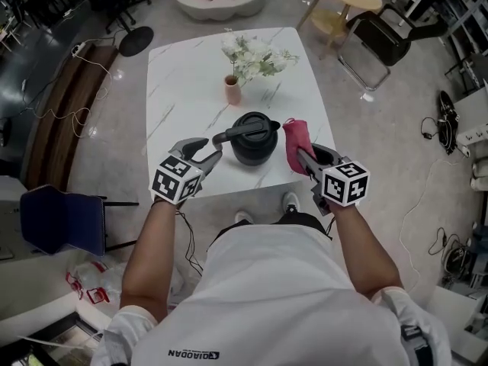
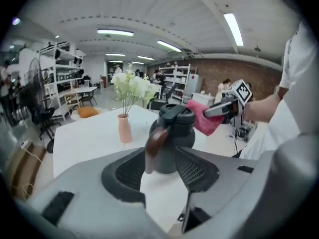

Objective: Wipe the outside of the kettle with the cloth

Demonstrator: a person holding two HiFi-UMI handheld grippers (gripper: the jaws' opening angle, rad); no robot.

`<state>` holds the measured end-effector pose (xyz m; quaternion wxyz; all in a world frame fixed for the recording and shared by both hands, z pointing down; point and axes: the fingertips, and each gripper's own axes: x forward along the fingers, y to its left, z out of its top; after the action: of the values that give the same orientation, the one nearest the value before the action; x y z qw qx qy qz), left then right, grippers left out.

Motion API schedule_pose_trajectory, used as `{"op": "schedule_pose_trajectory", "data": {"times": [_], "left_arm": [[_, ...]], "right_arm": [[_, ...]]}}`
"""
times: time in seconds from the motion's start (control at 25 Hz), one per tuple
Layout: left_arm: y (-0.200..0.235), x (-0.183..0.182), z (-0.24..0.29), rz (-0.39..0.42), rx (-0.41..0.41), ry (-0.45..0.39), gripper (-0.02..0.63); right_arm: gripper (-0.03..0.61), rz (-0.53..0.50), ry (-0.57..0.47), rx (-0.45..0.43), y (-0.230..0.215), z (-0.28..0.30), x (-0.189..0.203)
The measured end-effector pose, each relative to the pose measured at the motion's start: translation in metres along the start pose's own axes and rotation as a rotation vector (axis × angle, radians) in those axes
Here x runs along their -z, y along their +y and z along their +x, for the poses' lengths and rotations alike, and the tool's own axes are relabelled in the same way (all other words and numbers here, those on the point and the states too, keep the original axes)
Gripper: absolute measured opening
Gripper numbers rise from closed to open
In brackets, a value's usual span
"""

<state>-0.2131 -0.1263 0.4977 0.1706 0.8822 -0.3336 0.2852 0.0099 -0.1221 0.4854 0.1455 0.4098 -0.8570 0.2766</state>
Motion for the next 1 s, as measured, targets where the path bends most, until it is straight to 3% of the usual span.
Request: {"op": "schedule_pose_trajectory", "data": {"times": [0.16,0.24,0.36,0.48,0.56,0.76,1.0], "left_arm": [[-0.027,0.013,-0.009,-0.201,-0.067,-0.119,0.134],[-0.040,0.017,-0.013,-0.277,-0.101,-0.162,0.073],[-0.054,0.019,-0.017,-0.360,-0.143,-0.208,0.001],[-0.068,0.019,-0.021,-0.416,-0.175,-0.226,0.002],[-0.078,0.015,-0.022,-0.403,-0.203,-0.230,0.002],[-0.103,0.006,-0.019,-0.270,-0.293,-0.205,0.002],[-0.134,-0.002,-0.017,-0.274,-0.316,-0.234,0.002]], "right_arm": [[0.096,0.005,-0.026,-0.019,0.006,-0.004,0.001],[0.097,-0.006,-0.027,-0.037,0.009,-0.007,0.002],[0.095,-0.030,-0.023,-0.060,0.011,-0.013,0.000],[0.095,-0.051,-0.020,-0.092,0.013,-0.025,-0.005],[0.095,-0.079,-0.025,-0.114,0.015,-0.034,-0.008],[0.095,-0.124,-0.047,-0.158,0.017,-0.056,-0.009],[0.094,-0.122,-0.028,-0.211,0.016,-0.077,0.006]]}}
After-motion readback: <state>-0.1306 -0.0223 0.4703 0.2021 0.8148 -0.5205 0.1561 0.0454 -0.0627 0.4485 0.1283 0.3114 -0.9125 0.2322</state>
